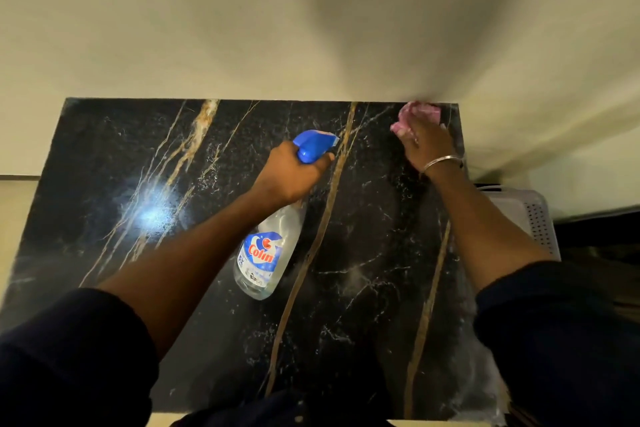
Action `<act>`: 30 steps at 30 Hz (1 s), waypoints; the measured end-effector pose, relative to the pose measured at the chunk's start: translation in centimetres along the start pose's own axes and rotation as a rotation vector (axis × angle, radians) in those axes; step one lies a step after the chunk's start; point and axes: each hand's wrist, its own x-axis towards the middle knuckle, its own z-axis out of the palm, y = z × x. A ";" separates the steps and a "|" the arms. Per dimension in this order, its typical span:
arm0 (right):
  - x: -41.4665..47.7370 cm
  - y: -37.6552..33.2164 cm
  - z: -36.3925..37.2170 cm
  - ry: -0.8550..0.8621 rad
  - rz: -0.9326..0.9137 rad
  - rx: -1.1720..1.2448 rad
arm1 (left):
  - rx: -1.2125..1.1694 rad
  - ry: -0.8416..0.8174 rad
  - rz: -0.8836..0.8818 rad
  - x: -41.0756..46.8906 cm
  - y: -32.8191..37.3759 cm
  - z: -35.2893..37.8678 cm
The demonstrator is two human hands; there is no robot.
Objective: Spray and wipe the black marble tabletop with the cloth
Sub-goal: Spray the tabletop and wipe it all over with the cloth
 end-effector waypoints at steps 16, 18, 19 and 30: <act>2.9 4.1 3.2 0.107 0.396 -0.146 | 0.001 0.037 -0.055 3.5 0.1 0.4; 2.9 1.3 4.0 0.048 0.308 -0.139 | 0.003 0.034 -0.058 3.4 0.1 0.4; 2.5 0.1 4.5 0.026 0.196 -0.160 | 0.005 0.030 -0.057 3.3 0.2 0.5; -3.6 7.8 2.2 0.077 0.199 -0.145 | 0.043 0.010 -0.033 1.8 1.3 1.9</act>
